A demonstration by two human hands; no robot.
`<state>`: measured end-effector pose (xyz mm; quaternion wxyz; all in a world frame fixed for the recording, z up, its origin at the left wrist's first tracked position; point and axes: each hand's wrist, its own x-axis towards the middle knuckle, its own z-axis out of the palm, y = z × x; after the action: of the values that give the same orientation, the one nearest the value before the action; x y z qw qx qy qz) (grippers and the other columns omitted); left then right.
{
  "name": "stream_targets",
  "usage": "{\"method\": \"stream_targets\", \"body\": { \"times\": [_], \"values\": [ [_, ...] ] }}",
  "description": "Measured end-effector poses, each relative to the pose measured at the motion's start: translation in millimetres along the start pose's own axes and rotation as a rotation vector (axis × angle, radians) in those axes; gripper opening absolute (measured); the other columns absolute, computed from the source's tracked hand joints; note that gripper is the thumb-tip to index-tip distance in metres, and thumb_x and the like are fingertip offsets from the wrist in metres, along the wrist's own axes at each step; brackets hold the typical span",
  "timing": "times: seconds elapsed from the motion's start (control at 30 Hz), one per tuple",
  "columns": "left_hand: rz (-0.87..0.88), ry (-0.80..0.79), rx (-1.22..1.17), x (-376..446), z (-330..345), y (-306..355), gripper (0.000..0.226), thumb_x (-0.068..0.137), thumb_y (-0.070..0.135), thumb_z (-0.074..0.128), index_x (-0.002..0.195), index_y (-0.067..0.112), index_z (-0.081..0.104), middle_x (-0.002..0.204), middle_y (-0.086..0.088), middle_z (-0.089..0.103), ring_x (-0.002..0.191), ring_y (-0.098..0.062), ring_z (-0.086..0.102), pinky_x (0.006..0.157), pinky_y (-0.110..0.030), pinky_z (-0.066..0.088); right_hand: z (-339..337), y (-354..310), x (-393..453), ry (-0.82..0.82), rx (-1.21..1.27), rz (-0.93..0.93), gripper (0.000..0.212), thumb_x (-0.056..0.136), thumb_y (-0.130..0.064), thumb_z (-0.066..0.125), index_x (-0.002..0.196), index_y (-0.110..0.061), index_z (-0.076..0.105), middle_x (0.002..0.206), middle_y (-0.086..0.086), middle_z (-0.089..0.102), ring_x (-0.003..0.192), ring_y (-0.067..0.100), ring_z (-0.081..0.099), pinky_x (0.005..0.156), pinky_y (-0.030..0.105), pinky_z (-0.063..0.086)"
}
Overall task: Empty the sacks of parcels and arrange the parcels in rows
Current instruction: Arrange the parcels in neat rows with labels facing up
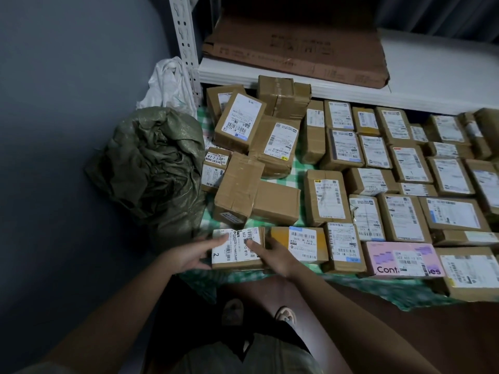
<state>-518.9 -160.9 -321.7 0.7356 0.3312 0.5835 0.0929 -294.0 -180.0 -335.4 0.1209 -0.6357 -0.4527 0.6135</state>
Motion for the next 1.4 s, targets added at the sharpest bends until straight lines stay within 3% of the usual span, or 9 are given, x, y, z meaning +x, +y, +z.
{"method": "stream_targets", "body": {
  "times": [0.1, 0.2, 0.3, 0.4, 0.73, 0.97, 1.17, 1.3, 1.4],
  "values": [
    [0.056, 0.115, 0.186, 8.0, 16.1, 2.7, 0.043, 0.086, 0.031, 0.07, 0.124, 0.028, 0.05, 0.121, 0.003, 0.062, 0.106, -0.014, 0.061, 0.082, -0.03, 0.052, 2.4, -5.7, 0.5, 0.115, -0.317, 0.015, 0.059, 0.092, -0.063, 0.046, 0.116, -0.01, 0.061, 0.109, 0.015, 0.067, 0.097, 0.032, 0.063, 0.078, 0.036, 0.053],
    [0.147, 0.218, 0.246, 24.9, 22.1, 2.3, 0.028, 0.092, 0.02, 0.064, 0.118, 0.022, 0.054, 0.114, -0.001, 0.066, 0.095, -0.014, 0.063, 0.077, -0.03, 0.053, -4.6, -5.2, 1.9, 0.247, -0.49, -0.014, 0.046, 0.096, -0.055, 0.048, 0.093, -0.01, 0.056, 0.097, 0.016, 0.067, 0.092, 0.034, 0.063, 0.068, 0.033, 0.043],
    [0.192, 0.299, 0.333, 38.9, 23.8, -3.3, 0.031, 0.092, 0.018, 0.062, 0.122, 0.013, 0.057, 0.12, -0.007, 0.066, 0.105, -0.021, 0.062, 0.096, -0.041, 0.049, -13.5, 0.9, 4.6, 0.321, -0.616, -0.067, 0.036, 0.098, -0.041, 0.053, 0.112, -0.009, 0.058, 0.103, 0.015, 0.067, 0.094, 0.033, 0.063, 0.067, 0.032, 0.043],
    [0.2, 0.326, 0.359, 46.0, 31.6, -3.4, 0.035, 0.093, 0.013, 0.058, 0.128, 0.01, 0.054, 0.123, -0.007, 0.064, 0.107, -0.021, 0.06, 0.091, -0.033, 0.047, -20.1, 8.5, 6.4, 0.33, -0.659, -0.112, 0.041, 0.096, -0.034, 0.058, 0.128, -0.01, 0.052, 0.117, 0.014, 0.062, 0.105, 0.032, 0.059, 0.08, 0.036, 0.049],
    [0.078, 0.243, 0.443, 46.0, 26.3, 6.7, 0.054, 0.097, 0.025, 0.052, 0.147, 0.016, 0.033, 0.145, -0.004, 0.046, 0.123, -0.022, 0.05, 0.102, -0.037, 0.043, -28.1, 10.1, 14.6, 0.304, -0.652, -0.061, 0.055, 0.091, -0.047, 0.058, 0.135, -0.016, 0.046, 0.133, 0.013, 0.045, 0.119, 0.036, 0.048, 0.092, 0.04, 0.046],
    [0.219, 0.611, 0.503, 40.1, 20.3, 39.7, 0.114, 0.079, 0.053, 0.069, 0.153, 0.015, -0.009, 0.161, -0.009, -0.006, 0.147, -0.035, 0.006, 0.116, -0.051, 0.02, -26.9, -26.9, 30.7, 0.375, -0.581, -0.181, 0.041, 0.094, -0.024, 0.054, 0.134, -0.012, 0.049, 0.133, 0.012, 0.047, 0.121, 0.034, 0.046, 0.095, 0.04, 0.043],
    [0.408, 0.637, 0.722, 48.3, 29.5, 83.1, 0.102, 0.08, 0.049, 0.069, 0.152, 0.019, 0.003, 0.158, -0.008, -0.005, 0.145, -0.03, -0.003, 0.116, -0.046, 0.015, -47.4, -37.1, 39.3, 0.428, -0.614, -0.201, 0.041, 0.087, -0.013, 0.054, 0.128, -0.008, 0.051, 0.128, 0.015, 0.048, 0.118, 0.037, 0.045, 0.092, 0.04, 0.044],
    [0.347, 0.6, 0.943, 56.3, 33.2, 98.5, 0.088, 0.085, 0.055, 0.06, 0.151, 0.022, 0.012, 0.157, -0.011, -0.01, 0.145, -0.032, -0.015, 0.116, -0.05, -0.002, -73.7, -35.0, 42.6, 0.452, -0.722, -0.152, 0.046, 0.088, -0.016, 0.055, 0.132, -0.009, 0.047, 0.131, 0.016, 0.047, 0.121, 0.038, 0.043, 0.096, 0.042, 0.04],
    [0.355, 0.64, 0.912, 62.5, 34.8, 109.0, 0.074, 0.089, 0.048, 0.055, 0.148, 0.021, 0.02, 0.156, -0.009, -0.001, 0.145, -0.031, -0.008, 0.116, -0.046, 0.001, -90.2, -41.7, 44.8, 0.434, -0.736, -0.16, 0.055, 0.086, -0.017, 0.062, 0.137, -0.009, 0.044, 0.137, 0.014, 0.043, 0.127, 0.038, 0.04, 0.104, 0.041, 0.037]
  ]
}}
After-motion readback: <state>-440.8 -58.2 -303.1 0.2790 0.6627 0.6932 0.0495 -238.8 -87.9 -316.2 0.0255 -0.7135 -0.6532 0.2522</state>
